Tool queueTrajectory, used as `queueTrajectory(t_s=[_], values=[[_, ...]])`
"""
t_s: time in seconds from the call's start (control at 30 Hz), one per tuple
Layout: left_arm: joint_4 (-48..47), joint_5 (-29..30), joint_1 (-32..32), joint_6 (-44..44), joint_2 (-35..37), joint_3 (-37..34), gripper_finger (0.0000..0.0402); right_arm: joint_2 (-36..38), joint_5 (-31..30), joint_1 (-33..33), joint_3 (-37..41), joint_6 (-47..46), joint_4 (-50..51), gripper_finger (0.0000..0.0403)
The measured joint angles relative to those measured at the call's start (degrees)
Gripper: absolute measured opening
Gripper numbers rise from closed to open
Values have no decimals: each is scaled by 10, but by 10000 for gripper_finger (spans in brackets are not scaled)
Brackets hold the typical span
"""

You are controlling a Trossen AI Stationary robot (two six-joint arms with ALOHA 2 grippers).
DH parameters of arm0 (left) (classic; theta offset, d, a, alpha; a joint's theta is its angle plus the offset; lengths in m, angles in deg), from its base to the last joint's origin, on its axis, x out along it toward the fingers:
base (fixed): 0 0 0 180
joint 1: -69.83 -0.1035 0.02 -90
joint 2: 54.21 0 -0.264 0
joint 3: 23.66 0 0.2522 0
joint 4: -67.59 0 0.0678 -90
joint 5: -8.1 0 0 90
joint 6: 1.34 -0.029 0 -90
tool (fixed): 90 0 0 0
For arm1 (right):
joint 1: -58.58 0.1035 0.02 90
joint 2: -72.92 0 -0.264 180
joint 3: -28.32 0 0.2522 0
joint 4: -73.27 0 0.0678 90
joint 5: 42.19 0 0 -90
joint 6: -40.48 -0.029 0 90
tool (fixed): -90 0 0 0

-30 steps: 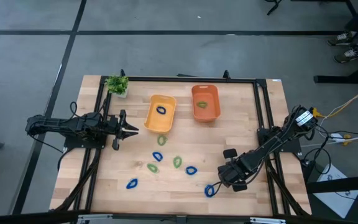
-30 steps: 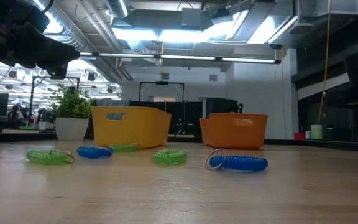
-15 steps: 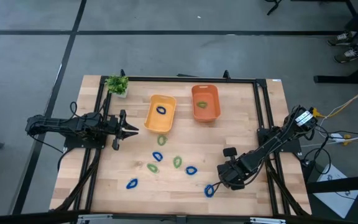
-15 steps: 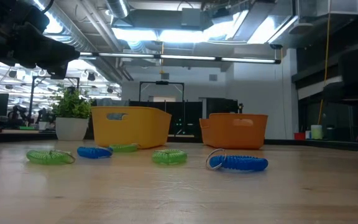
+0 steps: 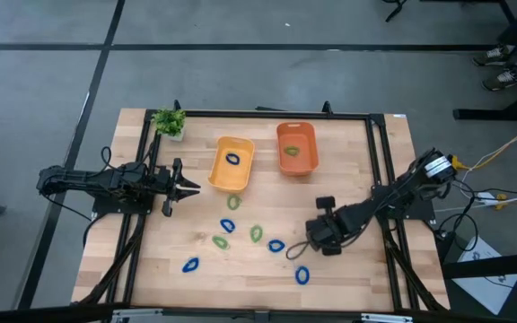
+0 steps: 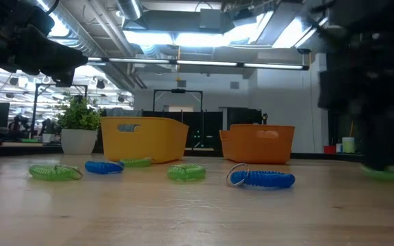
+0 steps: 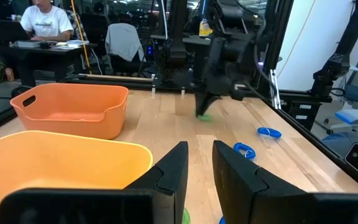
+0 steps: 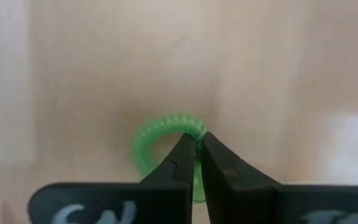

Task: Sort items
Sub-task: Put the green keychain into the orange bin

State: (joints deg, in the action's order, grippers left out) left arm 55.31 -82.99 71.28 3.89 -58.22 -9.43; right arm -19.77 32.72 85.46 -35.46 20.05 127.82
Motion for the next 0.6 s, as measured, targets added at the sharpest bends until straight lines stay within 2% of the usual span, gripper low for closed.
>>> queueTrajectory(t_s=[0.4, 0.6], values=[[0, 0, 0, 0, 0, 0, 70, 84, -20, -48, -2, -6, -67, 15], [0, 0, 0, 0, 0, 0, 70, 103, -101, -64, -2, -50, -78, 15]])
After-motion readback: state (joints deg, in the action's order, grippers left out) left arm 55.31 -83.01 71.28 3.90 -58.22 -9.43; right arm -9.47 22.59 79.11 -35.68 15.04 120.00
